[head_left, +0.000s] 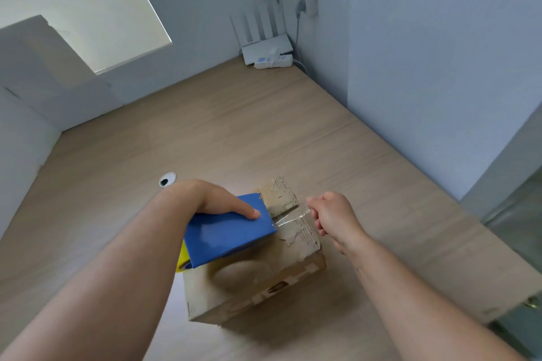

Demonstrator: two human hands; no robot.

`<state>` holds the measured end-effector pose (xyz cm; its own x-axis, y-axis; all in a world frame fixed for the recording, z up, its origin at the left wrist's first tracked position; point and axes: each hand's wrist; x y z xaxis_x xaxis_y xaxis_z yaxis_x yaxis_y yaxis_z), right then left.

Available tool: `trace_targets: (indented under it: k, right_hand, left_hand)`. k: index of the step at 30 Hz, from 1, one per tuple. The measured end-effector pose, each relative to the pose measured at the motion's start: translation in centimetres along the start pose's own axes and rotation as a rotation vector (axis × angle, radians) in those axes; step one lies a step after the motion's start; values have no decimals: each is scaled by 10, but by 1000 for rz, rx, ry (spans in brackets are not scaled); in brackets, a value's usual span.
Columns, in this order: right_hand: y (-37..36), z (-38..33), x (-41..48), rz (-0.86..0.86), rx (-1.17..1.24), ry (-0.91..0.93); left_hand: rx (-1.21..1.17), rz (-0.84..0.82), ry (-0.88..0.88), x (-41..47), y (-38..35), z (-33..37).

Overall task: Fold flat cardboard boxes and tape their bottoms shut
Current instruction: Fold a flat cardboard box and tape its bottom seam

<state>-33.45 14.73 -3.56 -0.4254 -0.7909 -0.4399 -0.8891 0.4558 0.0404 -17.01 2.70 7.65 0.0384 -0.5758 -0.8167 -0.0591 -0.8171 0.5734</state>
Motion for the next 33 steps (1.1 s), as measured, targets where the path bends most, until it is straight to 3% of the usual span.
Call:
trace_targets:
  k: [6,11,14,16,18,22,25,33]
  right_hand:
    - [-4,18,19,59,-182,35]
    - [-12,30,24,-33,-68,-115]
    - [-3,37,22,88,-237,-225]
    - [4,45,21,203,-419,-162]
    - [4,42,17,264,-419,-44]
    - [-20,19,6,198,-610,176]
    - [-39,19,0,188,-756,170]
    - [-40,19,10,168,-582,101]
  left_hand:
    - [-13,-23,-12,3,2,5]
    - [-21,-33,-26,4,1,6]
    - [-33,-50,-29,3,1,7]
    - [-22,-57,-34,3,2,8]
    - [-16,-57,-34,3,1,8]
    - [-22,-65,-48,2,2,7]
    - [-31,-73,-58,1,2,7]
    - [-129,-54,-140,-1,4,-11]
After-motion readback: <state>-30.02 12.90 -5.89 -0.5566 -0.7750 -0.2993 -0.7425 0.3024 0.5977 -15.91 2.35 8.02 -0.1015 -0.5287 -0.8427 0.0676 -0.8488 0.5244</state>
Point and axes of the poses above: each hand's wrist, its own x-axis towards the middle knuckle, its own y-axis out of the back of the hand, z = x × y, and after that the axes turned 1 degree about -y, right-handed
